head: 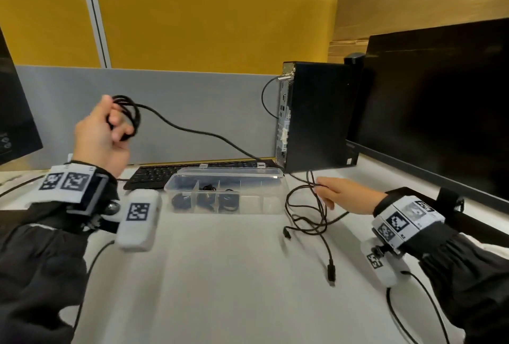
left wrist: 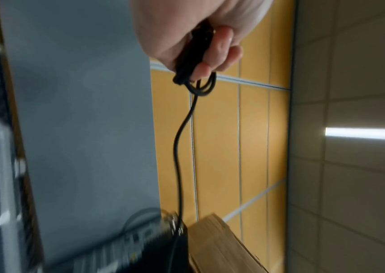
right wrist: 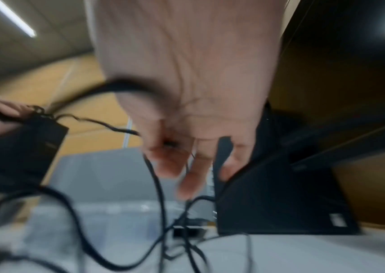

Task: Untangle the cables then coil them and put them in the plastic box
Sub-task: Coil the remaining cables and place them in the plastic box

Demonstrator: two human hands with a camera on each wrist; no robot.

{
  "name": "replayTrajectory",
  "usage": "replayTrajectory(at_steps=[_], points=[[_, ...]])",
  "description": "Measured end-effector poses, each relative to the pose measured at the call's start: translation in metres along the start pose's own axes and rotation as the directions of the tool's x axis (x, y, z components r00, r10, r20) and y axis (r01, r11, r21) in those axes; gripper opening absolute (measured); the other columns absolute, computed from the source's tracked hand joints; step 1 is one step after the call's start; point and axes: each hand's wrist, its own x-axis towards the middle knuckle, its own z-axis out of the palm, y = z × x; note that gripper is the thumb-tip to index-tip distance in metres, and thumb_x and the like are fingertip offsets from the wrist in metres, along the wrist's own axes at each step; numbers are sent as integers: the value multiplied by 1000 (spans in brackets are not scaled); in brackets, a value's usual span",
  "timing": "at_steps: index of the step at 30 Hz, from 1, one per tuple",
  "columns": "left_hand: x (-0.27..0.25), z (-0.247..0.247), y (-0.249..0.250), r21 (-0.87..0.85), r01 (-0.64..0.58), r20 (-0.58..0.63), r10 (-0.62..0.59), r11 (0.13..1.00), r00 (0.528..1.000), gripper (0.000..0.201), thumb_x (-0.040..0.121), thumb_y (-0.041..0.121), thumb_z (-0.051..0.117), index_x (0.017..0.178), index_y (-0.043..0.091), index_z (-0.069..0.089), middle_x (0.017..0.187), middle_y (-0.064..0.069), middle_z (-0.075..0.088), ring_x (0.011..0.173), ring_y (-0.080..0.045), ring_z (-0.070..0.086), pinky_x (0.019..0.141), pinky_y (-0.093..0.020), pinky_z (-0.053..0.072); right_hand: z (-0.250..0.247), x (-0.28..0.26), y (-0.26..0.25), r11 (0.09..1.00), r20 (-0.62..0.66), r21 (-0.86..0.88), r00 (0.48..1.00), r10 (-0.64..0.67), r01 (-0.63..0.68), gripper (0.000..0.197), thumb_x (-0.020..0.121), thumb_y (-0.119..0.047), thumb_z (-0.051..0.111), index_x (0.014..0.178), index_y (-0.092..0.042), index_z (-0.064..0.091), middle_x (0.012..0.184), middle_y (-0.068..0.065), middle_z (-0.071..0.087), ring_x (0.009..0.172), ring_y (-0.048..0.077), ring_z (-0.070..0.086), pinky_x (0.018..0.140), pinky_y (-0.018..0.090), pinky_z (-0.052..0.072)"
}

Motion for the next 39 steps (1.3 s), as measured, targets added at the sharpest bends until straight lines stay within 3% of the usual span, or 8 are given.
replayTrajectory(at_steps=[6, 13, 21, 25, 28, 31, 35, 39], points=[[32, -54, 39, 151, -134, -249, 169, 979, 954, 30, 92, 37, 42, 67, 23, 46, 43, 11, 45, 36, 0, 40, 40, -11, 32, -9, -1, 45, 955, -66, -57, 956, 287, -290, 39, 101, -26, 34, 65, -18, 45, 68, -1, 50, 68, 17, 48, 63, 24, 35], [5, -18, -3, 262, -94, -79, 119, 960, 990, 26, 100, 24, 41, 75, 17, 48, 41, 11, 46, 35, -5, 32, 49, -14, 36, 10, 16, -47, 994, -222, 69, 972, -73, 90, 19, 98, -28, 42, 84, -24, 53, 79, -10, 51, 69, 0, 47, 66, 20, 36], [14, -26, 13, 278, -88, -106, 121, 956, 987, 28, 100, 22, 41, 72, 18, 45, 39, 12, 45, 34, -4, 33, 50, -15, 37, 25, 21, -81, 742, 205, 671, 959, -196, 8, 58, 91, -61, 18, 119, -25, 55, 119, 0, 63, 109, 14, 59, 85, 24, 48], [28, -41, 14, 217, -58, -190, 100, 974, 977, 26, 100, 22, 41, 74, 18, 45, 38, 13, 45, 33, -5, 31, 47, -15, 35, 37, 13, -68, 896, 292, 412, 908, -300, 164, 44, 94, -53, 36, 130, -30, 48, 129, -11, 52, 123, 7, 47, 109, 32, 33], [35, -49, 12, 198, -58, -219, 102, 978, 970, 27, 99, 21, 41, 72, 17, 44, 38, 13, 44, 32, -5, 31, 45, -14, 35, 41, 11, -63, 971, 378, 188, 902, -211, 149, 51, 86, -42, 62, 132, -40, 39, 105, -15, 52, 103, 5, 52, 94, 23, 39], [40, -58, 14, 198, -59, -232, 105, 979, 967, 28, 100, 21, 40, 72, 18, 42, 37, 13, 43, 31, -5, 32, 44, -13, 35, 40, 12, -58, 978, 199, 141, 963, -183, 157, 41, 85, -31, 67, 122, -31, 49, 82, -21, 41, 70, -2, 42, 66, 12, 35], [43, -68, 16, 194, -57, -264, 108, 979, 959, 28, 100, 21, 38, 73, 19, 42, 36, 13, 43, 30, -6, 31, 43, -13, 34, 24, 22, -45, 914, -205, 378, 976, -68, 143, 39, 81, -30, 71, 112, -29, 49, 100, -19, 47, 77, 4, 49, 70, 14, 41], [45, -74, 14, 202, -63, -288, 120, 977, 950, 28, 99, 20, 38, 71, 19, 39, 36, 12, 44, 30, -6, 33, 43, -14, 35, 12, 34, -25, 886, -328, 447, 944, 32, 125, 16, 89, -26, 60, 105, -23, 61, 102, -11, 59, 93, 4, 55, 95, 31, 46]])
